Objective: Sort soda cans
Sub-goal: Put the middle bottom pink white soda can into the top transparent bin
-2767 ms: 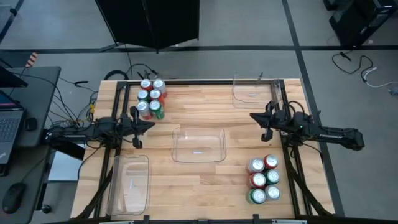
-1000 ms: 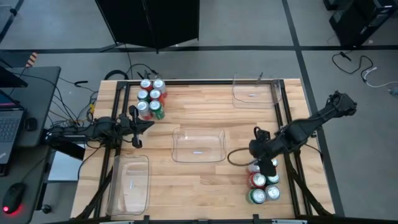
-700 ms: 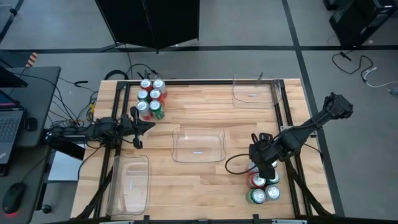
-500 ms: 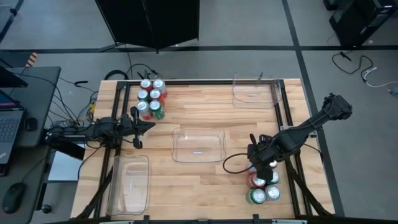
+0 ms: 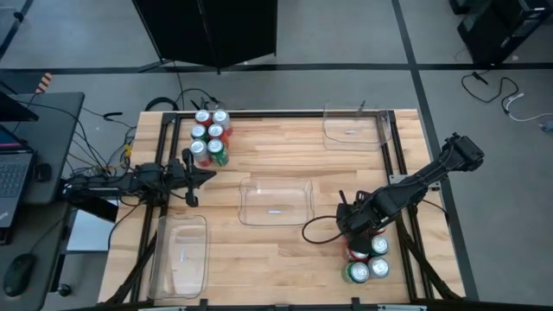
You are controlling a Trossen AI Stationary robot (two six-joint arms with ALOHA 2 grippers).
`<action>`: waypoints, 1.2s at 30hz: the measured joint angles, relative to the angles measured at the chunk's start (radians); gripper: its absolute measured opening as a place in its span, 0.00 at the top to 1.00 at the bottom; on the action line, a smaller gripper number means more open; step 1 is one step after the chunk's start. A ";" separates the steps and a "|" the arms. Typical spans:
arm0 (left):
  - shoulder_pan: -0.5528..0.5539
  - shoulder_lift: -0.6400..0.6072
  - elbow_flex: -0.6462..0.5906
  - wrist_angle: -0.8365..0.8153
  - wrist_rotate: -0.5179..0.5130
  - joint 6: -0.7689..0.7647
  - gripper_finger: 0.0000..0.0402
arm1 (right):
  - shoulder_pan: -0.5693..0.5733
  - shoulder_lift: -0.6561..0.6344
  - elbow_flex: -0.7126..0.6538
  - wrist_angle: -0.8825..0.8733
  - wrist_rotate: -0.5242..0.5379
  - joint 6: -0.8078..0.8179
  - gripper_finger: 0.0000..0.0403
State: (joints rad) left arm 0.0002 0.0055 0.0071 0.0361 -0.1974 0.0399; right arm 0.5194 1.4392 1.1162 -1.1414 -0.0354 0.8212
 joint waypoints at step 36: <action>0.000 0.000 0.000 0.000 0.000 -0.013 0.97 | -0.154 0.016 -0.005 0.003 0.043 -0.117 0.35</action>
State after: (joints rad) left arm 0.0002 0.0055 0.0071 0.0357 -0.1976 0.0269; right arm 0.3649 1.4553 1.1116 -1.1389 0.0074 0.7039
